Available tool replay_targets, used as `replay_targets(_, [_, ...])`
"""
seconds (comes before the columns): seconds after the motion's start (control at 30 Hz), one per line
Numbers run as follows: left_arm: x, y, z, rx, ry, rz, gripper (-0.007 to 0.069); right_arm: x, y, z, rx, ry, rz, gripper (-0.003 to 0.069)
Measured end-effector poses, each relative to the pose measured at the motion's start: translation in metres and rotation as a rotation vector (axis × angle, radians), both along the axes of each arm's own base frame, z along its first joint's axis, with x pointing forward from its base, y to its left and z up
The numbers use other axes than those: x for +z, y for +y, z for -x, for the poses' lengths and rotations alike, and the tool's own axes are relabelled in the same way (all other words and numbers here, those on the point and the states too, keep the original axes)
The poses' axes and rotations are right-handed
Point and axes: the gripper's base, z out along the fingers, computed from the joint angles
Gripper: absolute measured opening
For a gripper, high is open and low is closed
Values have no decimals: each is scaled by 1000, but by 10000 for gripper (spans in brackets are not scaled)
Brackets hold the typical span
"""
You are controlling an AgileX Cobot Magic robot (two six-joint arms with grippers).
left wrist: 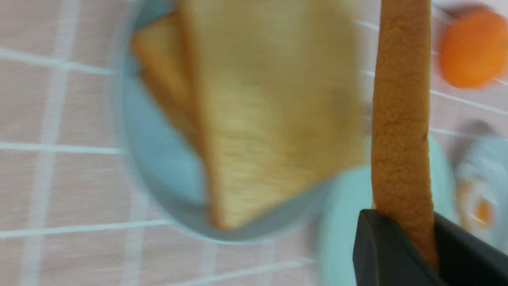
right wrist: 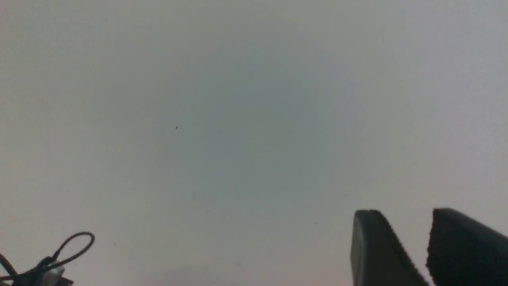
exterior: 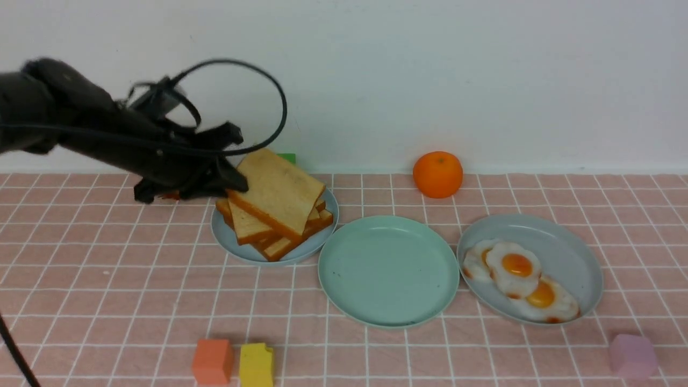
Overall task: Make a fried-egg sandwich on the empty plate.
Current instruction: Use the left arm to put a slice of bread into the empty plate in the middle
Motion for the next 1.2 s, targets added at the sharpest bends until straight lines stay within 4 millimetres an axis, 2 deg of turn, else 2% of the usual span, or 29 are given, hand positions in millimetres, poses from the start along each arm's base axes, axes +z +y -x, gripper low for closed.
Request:
replay_targets(0.03, [17, -5, 7, -50, -43, 59, 104, 0, 0, 0, 0, 0, 0, 239])
replay_targets(0.1, [30, -10, 14, -97, -73, 106, 104, 0, 0, 0, 0, 0, 0, 239])
replay_targets(0.13, [43, -16, 20, -140, -104, 188, 104, 0, 0, 0, 0, 0, 0, 239])
replay_targets(0.2, [55, -27, 28, -204, -141, 308, 104, 0, 0, 0, 0, 0, 0, 239])
replay_targets(0.27, [51, -39, 34, -235, -148, 374, 104, 0, 0, 0, 0, 0, 0, 239])
replay_targets(0.43, [9, -72, 42, -250, -71, 350, 104, 0, 0, 0, 0, 0, 0, 239])
replay_targets(0.47, [-8, -84, 43, -247, -43, 320, 104, 0, 0, 0, 0, 0, 0, 239])
replay_targets(0.6, [-41, -106, 38, -209, 20, 298, 104, 0, 0, 0, 0, 0, 0, 239])
replay_targets(0.63, [-41, -106, 38, -204, 17, 296, 104, 0, 0, 0, 0, 0, 0, 239])
replay_targets(0.73, [-68, -110, 30, -151, 74, 284, 104, 0, 0, 0, 0, 0, 0, 239])
replay_targets(0.87, [-95, -109, 23, -93, 120, 258, 104, 0, 0, 0, -1, 0, 2, 239])
replay_targets(0.97, [-106, -109, 20, -73, 143, 252, 104, 0, 0, 0, -1, 0, 2, 239])
replay_targets(1.1, [-108, -108, 20, -55, 152, 249, 104, 0, 0, 0, -1, 0, 2, 239])
replay_targets(1.2, [-108, -108, 20, -29, 182, 266, 145, 0, 0, 0, -1, -2, 2, 239])
